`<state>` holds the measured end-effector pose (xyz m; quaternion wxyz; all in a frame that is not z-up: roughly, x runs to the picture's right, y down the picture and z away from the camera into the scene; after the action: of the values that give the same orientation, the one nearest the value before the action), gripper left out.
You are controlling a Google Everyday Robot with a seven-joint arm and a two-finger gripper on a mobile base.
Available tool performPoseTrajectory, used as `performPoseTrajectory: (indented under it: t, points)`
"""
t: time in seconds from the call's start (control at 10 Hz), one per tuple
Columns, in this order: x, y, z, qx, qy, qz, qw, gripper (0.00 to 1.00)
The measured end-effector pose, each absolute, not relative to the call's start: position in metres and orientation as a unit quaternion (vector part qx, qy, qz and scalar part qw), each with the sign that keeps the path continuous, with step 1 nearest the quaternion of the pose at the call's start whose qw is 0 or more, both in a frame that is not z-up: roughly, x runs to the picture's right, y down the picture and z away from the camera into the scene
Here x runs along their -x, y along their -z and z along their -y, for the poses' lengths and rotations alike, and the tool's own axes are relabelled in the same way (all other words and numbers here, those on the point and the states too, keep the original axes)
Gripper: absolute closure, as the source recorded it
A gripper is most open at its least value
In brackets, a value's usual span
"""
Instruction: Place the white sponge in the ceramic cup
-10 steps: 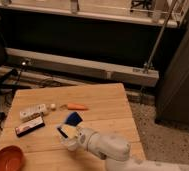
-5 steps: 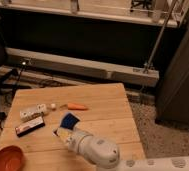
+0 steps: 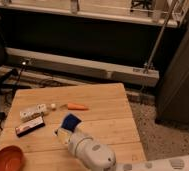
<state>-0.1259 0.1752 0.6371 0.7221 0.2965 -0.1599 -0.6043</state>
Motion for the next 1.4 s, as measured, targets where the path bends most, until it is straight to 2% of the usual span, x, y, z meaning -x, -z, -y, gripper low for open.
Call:
performPoseTrajectory:
  t: [1.4]
  points:
    - [0.1242,-0.6464,-0.1829,-0.245,0.622,0.138,0.730,1.00]
